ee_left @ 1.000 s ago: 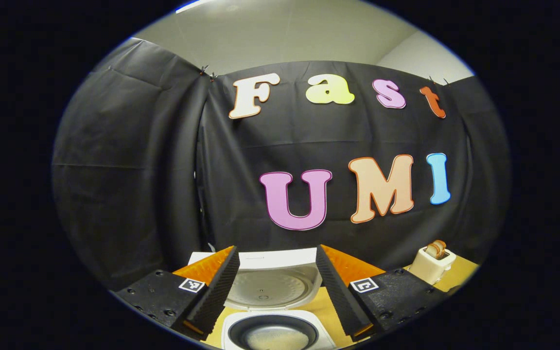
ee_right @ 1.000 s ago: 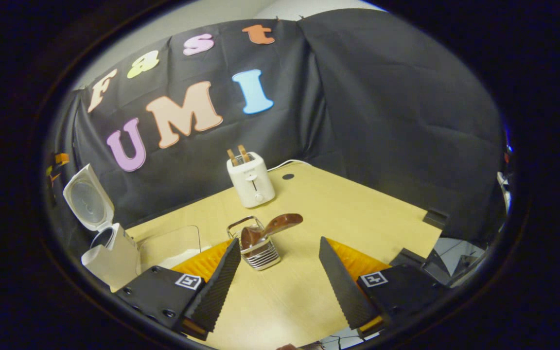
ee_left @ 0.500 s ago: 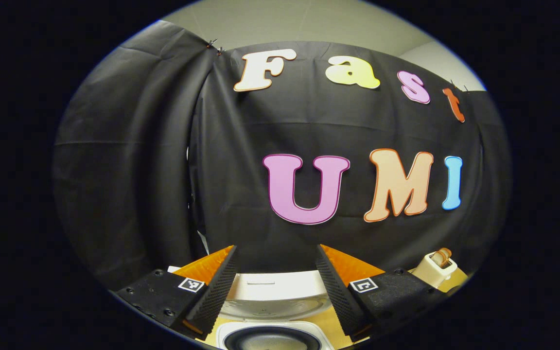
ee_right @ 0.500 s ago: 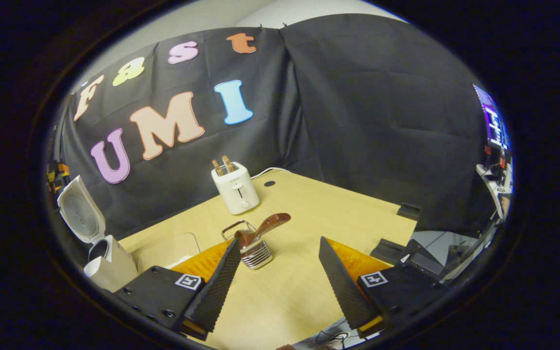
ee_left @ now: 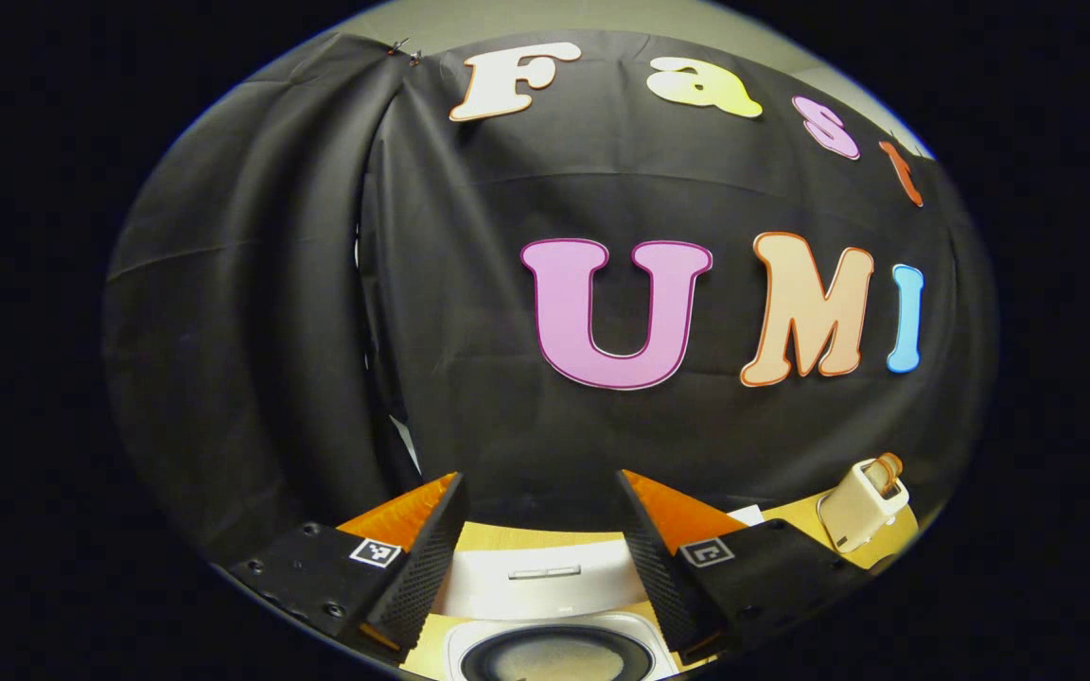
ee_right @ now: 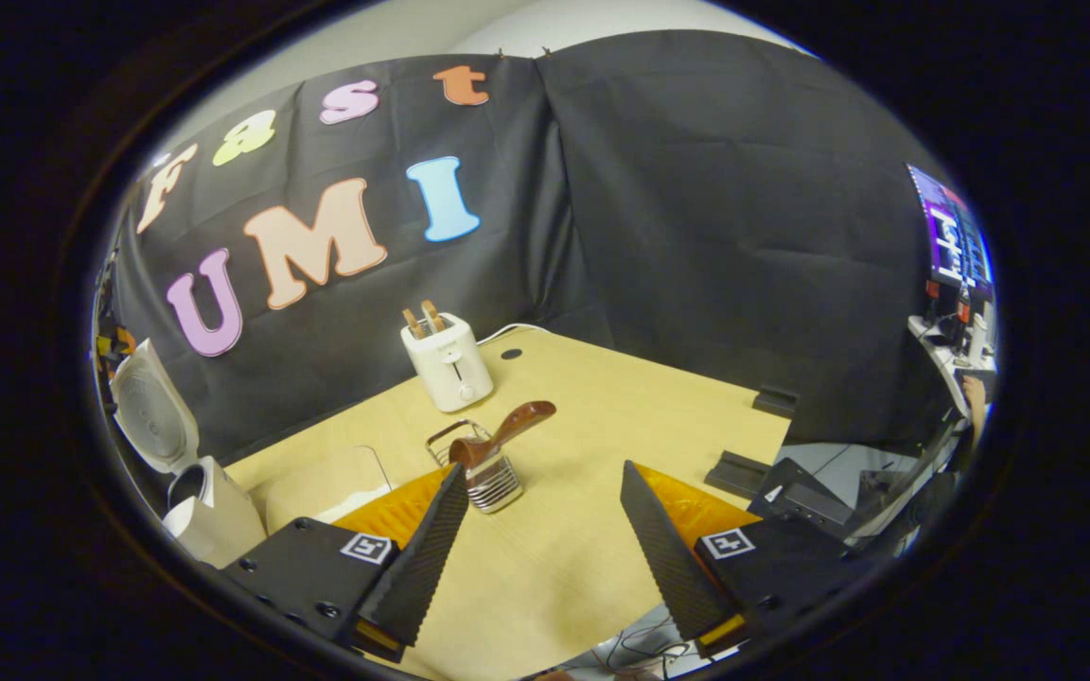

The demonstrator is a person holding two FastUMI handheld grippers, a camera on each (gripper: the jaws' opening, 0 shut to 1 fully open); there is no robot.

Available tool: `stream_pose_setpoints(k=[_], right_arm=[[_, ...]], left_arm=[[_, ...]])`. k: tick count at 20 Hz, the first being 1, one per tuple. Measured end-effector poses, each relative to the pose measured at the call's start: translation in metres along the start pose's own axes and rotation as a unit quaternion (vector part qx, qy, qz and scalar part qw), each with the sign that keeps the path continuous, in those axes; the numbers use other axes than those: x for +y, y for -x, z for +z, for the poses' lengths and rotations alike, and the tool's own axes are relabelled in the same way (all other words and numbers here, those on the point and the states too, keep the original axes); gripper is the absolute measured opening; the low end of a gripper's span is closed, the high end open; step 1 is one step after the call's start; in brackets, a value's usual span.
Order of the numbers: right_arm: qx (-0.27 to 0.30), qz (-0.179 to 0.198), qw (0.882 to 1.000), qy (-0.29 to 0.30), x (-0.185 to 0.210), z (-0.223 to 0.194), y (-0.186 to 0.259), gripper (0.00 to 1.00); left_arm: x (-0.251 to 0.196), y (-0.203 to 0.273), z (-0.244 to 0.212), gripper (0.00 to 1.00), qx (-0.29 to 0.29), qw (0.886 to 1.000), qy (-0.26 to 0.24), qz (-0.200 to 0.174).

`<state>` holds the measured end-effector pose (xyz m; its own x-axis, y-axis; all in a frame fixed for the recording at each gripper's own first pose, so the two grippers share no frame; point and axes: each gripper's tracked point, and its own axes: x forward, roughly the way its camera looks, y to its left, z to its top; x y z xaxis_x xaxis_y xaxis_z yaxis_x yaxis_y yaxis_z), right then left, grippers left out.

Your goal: Close the left gripper, press the button to open the rice cooker; take a wooden spoon from the chopstick holder with the right hand, scoop a spoonful of rice and pour it into the rice cooker, then put the wooden spoon back into the chopstick holder.

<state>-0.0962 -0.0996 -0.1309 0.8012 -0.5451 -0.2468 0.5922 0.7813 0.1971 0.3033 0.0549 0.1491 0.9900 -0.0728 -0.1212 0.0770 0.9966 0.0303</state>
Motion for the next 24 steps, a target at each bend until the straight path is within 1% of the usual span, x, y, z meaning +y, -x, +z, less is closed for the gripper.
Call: stream_pose_setpoints(k=[1, 6, 11, 18, 24], right_arm=[[-0.003, 0.0, 1.0, -0.004, 0.0, 0.001, 0.003, 1.0], [-0.013, -0.002, 1.0, -0.003, -0.006, 0.003, 0.015, 1.0], [-0.019, 0.002, 1.0, 0.0, -0.015, 0.01, 0.024, 1.0], [-0.036, 0.023, 0.999, 0.005, -0.015, 0.046, 0.017, 0.99], [-0.044, 0.05, 0.998, 0.018, -0.011, 0.078, 0.004, 1.0]], left_arm=[[-0.001, 0.0, -0.001, 0.89, 0.006, 1.0, 0.0, 0.0], [-0.003, 0.014, -0.006, 0.9, 0.016, 1.0, 0.01, -0.008], [-0.008, 0.038, -0.017, 0.91, 0.008, 1.0, 0.009, -0.014], [-0.018, 0.092, -0.053, 0.9, 0.003, 1.0, 0.006, -0.018], [-0.022, 0.122, -0.087, 0.91, -0.017, 1.0, 0.005, -0.009]])
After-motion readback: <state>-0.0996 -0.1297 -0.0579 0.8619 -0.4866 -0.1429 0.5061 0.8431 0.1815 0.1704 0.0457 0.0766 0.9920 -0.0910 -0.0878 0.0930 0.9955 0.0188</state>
